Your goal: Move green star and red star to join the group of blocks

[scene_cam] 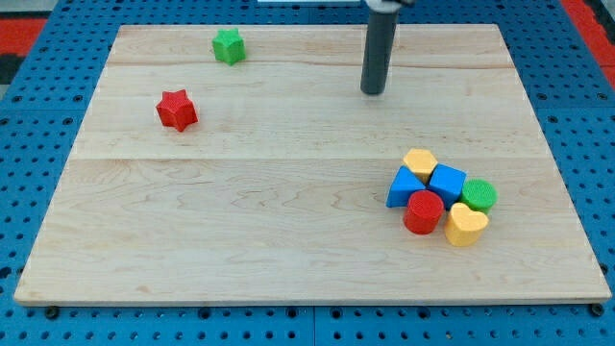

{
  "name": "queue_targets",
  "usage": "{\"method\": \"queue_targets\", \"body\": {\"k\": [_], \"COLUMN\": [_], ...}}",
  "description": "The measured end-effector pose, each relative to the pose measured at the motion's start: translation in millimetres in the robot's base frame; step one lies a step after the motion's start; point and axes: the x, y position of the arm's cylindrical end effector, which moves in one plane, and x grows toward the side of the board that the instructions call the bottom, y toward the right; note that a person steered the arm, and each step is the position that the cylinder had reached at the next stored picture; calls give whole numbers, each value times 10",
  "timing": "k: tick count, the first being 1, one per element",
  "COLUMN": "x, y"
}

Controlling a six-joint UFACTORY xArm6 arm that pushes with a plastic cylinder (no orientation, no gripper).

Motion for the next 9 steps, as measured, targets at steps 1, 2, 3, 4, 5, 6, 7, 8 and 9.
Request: {"method": "queue_targets", "body": {"k": [1, 2, 3, 4, 5, 6, 7, 8, 9], "x": [-710, -1052, -998, -581, -253, -308, 126, 389, 936], "y": [-345, -1180, -1850, -2076, -2245, -2634, -2321, -1799, -1454]}}
